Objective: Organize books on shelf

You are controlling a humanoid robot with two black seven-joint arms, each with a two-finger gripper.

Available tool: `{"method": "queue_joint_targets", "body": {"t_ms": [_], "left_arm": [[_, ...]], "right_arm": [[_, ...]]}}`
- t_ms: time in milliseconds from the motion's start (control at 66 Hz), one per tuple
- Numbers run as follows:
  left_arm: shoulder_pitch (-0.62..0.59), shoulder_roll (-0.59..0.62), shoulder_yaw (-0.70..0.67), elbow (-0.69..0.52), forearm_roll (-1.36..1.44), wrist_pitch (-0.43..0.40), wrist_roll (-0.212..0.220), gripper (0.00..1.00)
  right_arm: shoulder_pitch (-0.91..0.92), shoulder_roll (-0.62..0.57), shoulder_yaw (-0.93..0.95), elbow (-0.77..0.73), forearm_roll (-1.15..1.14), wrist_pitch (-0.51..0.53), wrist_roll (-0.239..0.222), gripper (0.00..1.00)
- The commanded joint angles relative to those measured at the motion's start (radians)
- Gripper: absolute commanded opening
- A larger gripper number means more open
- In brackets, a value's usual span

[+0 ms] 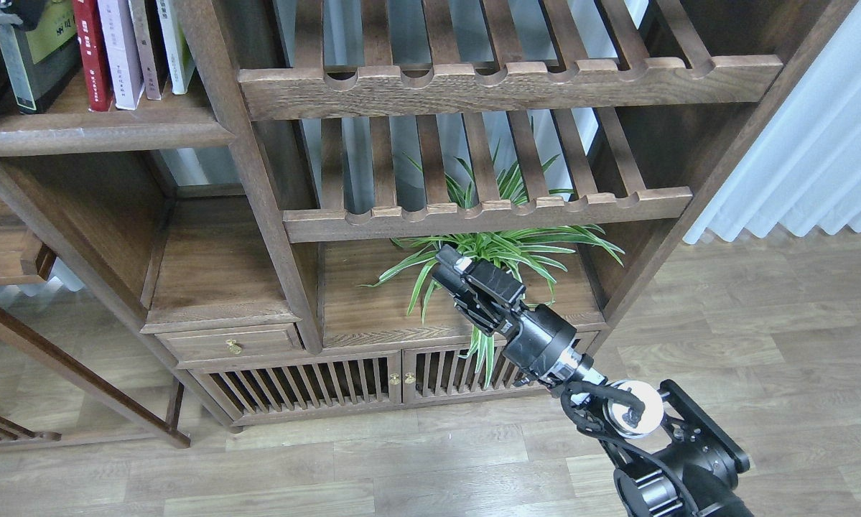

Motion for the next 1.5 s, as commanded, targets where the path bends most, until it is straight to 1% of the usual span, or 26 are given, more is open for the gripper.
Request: {"method": "queue_joint_targets", "body": {"t_ms": [0,76,152,258,273,425,561,622,713,788,864,910,940,1001,1016,1046,1167,1243,1274,1304,1349,1365,1395,1410,1440,1486], "left_arm": [[-0.011,-0.037,-0.044,-0.016,-0.002,0.0,0.0,0.52],[-0.018,-0.048,-0.057,-0.026,-0.003,0.0,0.0,0.54],[-0.025,-0.08,-0.086,-0.062,-0.043,0.0,-0.005,0.59],[-0.027,-0.082,-0.107,-0.097,-0.094,0.0,-0.003,0.61],[-0.027,-0.079,-0.119,-0.127,-0.12,0.0,-0.003,0.62],[-0.007,-0.062,-0.172,-0.183,-0.186,0.0,0.017,0.63],[0.01,-0.056,-0.182,-0.238,-0.282,0.0,0.017,0.65],[0.034,-0.056,-0.194,-0.29,-0.344,0.0,0.015,0.65],[0.093,-0.06,-0.225,-0.373,-0.411,0.0,0.015,0.69],[0.131,-0.063,-0.254,-0.422,-0.431,0.0,0.011,0.69],[0.199,-0.076,-0.294,-0.509,-0.447,0.0,0.011,0.7],[0.219,-0.088,-0.309,-0.545,-0.448,0.0,0.011,0.71],[0.222,-0.096,-0.314,-0.554,-0.448,0.0,0.011,0.72],[0.231,-0.12,-0.327,-0.579,-0.448,0.0,0.014,0.77],[0.234,-0.14,-0.337,-0.582,-0.448,0.0,0.014,0.8],[0.235,-0.152,-0.34,-0.582,-0.448,0.0,0.014,0.83],[0.246,-0.183,-0.358,-0.583,-0.448,0.0,0.015,0.87],[0.249,-0.198,-0.358,-0.583,-0.448,0.0,0.017,0.88],[0.255,-0.217,-0.355,-0.583,-0.448,0.0,0.018,0.9],[0.262,-0.24,-0.354,-0.583,-0.448,0.0,0.029,0.92],[0.266,-0.269,-0.35,-0.583,-0.448,0.0,0.057,0.92],[0.268,-0.286,-0.35,-0.583,-0.448,0.0,0.078,0.92],[0.269,-0.303,-0.35,-0.583,-0.448,0.0,0.1,0.92],[0.272,-0.322,-0.35,-0.583,-0.448,0.0,0.127,0.92],[0.277,-0.341,-0.35,-0.583,-0.448,0.0,0.15,0.92],[0.297,-0.395,-0.349,-0.583,-0.447,0.0,0.22,0.92]], "right_arm": [[0.0,0.0,0.002,0.002,0.0,0.0,0.0,0.64],[0.0,0.0,0.002,0.002,0.0,0.0,0.0,0.64],[0.0,0.0,0.006,0.002,0.0,0.0,0.0,0.64],[0.0,0.0,0.009,0.0,0.0,0.0,0.0,0.65],[-0.002,0.0,0.009,0.0,0.0,0.0,0.0,0.65],[-0.002,0.0,0.006,-0.001,0.0,0.0,0.0,0.65],[-0.002,0.0,0.003,-0.001,0.0,0.0,0.0,0.65],[-0.002,0.0,0.005,-0.001,0.0,0.0,0.0,0.65],[-0.002,0.0,0.005,-0.001,0.0,0.0,0.0,0.65],[-0.002,0.0,0.002,-0.005,0.0,0.0,0.0,0.66],[0.0,0.0,0.0,-0.006,0.0,0.0,0.0,0.66],[0.001,0.0,0.0,-0.006,0.0,0.0,0.0,0.66],[0.001,0.0,-0.001,-0.006,0.0,0.0,0.0,0.66],[0.003,0.0,-0.001,-0.006,0.0,0.0,0.0,0.66],[0.004,0.0,-0.001,-0.009,0.0,0.0,0.0,0.66],[0.004,0.0,-0.001,-0.009,0.0,0.0,0.0,0.66],[0.006,0.0,-0.003,-0.009,0.0,0.0,0.0,0.68],[0.006,0.0,-0.003,-0.009,0.0,0.0,0.0,0.69],[0.006,0.0,-0.003,-0.009,0.0,0.0,0.0,0.69],[0.006,0.0,-0.001,-0.009,0.0,0.0,0.0,0.69],[0.006,0.0,-0.003,-0.009,0.0,0.0,0.0,0.7],[0.006,0.0,-0.003,-0.009,0.0,0.0,0.0,0.7],[0.006,0.0,-0.003,-0.009,0.0,0.0,0.0,0.71],[0.006,0.0,-0.003,-0.009,0.0,0.0,0.0,0.71],[0.006,0.0,-0.003,-0.009,0.0,0.0,0.0,0.71],[0.006,0.0,-0.003,-0.009,0.0,0.0,0.0,0.71]]}}
